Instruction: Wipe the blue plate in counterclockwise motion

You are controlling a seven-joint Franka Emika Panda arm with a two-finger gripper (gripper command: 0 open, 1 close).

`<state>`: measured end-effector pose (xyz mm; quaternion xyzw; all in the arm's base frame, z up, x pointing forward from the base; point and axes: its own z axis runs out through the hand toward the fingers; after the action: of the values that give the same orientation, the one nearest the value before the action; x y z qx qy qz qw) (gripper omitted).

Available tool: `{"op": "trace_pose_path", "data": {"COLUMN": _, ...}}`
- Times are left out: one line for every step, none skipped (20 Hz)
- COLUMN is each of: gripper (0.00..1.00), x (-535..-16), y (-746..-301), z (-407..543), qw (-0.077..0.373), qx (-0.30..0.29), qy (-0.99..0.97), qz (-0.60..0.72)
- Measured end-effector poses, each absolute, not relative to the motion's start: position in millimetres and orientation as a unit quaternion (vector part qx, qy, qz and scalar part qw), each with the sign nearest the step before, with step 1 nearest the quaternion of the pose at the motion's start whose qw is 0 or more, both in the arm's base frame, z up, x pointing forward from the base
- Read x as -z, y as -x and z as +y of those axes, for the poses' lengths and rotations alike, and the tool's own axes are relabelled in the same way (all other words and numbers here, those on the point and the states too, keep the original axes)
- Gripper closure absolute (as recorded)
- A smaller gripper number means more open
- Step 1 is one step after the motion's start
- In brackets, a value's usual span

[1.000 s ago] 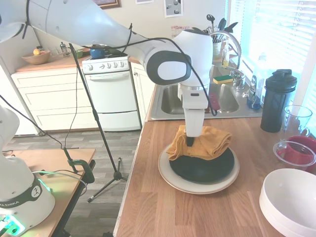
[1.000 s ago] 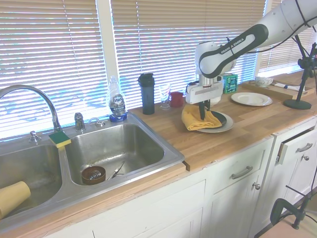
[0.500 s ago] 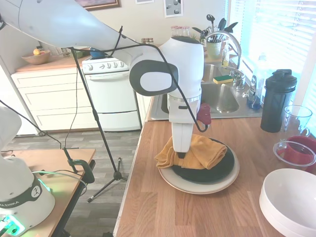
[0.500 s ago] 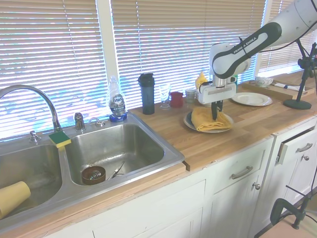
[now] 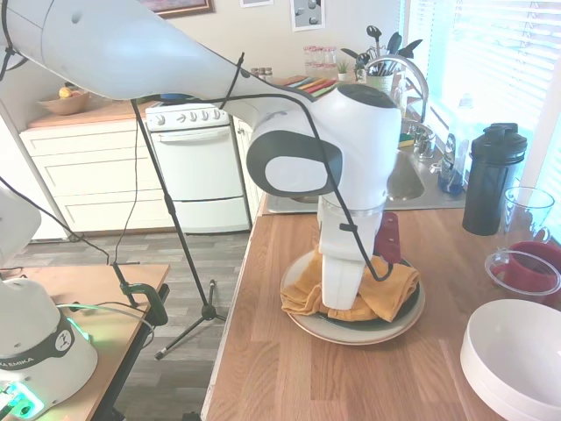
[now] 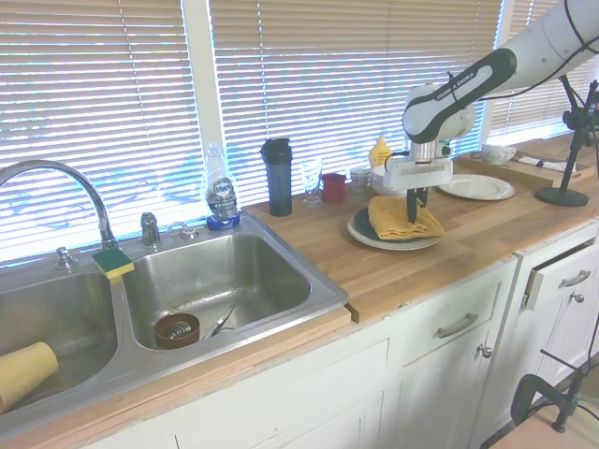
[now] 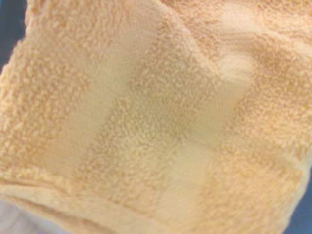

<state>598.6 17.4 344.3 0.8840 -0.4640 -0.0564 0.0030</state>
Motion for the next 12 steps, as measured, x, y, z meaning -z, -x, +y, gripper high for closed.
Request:
{"op": "trace_pose_path", "data": {"gripper": 1.0, "x": -344.7, "y": -603.4, "z": 16.9, "qw": 0.004, "qx": 0.059, "qy": -0.884, "qz": -0.464}}
{"op": "trace_pose_path", "data": {"gripper": 1.0, "x": -345.2, "y": -608.2, "z": 17.7, "qw": 0.005, "qx": 0.06, "qy": -0.884, "qz": -0.463}}
{"op": "trace_pose_path", "data": {"gripper": 1.0, "x": -345.5, "y": -612.2, "z": 20.0, "qw": 0.005, "qx": 0.061, "qy": -0.885, "qz": -0.461}}
{"op": "trace_pose_path", "data": {"gripper": 1.0, "x": -346.2, "y": -616.0, "z": 23.9, "qw": 0.006, "qx": 0.062, "qy": -0.887, "qz": -0.458}}
{"op": "trace_pose_path", "data": {"gripper": 1.0, "x": -346.6, "y": -618.9, "z": 29.7, "qw": 0.006, "qx": 0.062, "qy": -0.889, "qz": -0.454}}
{"op": "trace_pose_path", "data": {"gripper": 1.0, "x": -347.5, "y": -621.1, "z": 37.2, "qw": 0.006, "qx": 0.062, "qy": -0.892, "qz": -0.449}}
{"op": "trace_pose_path", "data": {"gripper": 1.0, "x": -348.3, "y": -622.7, "z": 45.8, "qw": 0.007, "qx": 0.06, "qy": -0.894, "qz": -0.443}}
{"op": "trace_pose_path", "data": {"gripper": 1.0, "x": -349.1, "y": -623.4, "z": 55.4, "qw": 0.007, "qx": 0.058, "qy": -0.897, "qz": -0.439}}
{"op": "trace_pose_path", "data": {"gripper": 1.0, "x": -350.3, "y": -623.4, "z": 64.6, "qw": 0.008, "qx": 0.057, "qy": -0.898, "qz": -0.436}}
{"op": "trace_pose_path", "data": {"gripper": 1.0, "x": -351.7, "y": -623.3, "z": 73.7, "qw": 0.009, "qx": 0.054, "qy": -0.9, "qz": -0.432}}
{"op": "trace_pose_path", "data": {"gripper": 1.0, "x": -353.1, "y": -623.1, "z": 81.4, "qw": 0.011, "qx": 0.052, "qy": -0.902, "qz": -0.428}}
{"op": "trace_pose_path", "data": {"gripper": 1.0, "x": -353.7, "y": -622.5, "z": 88.2, "qw": 0.012, "qx": 0.051, "qy": -0.904, "qz": -0.425}}
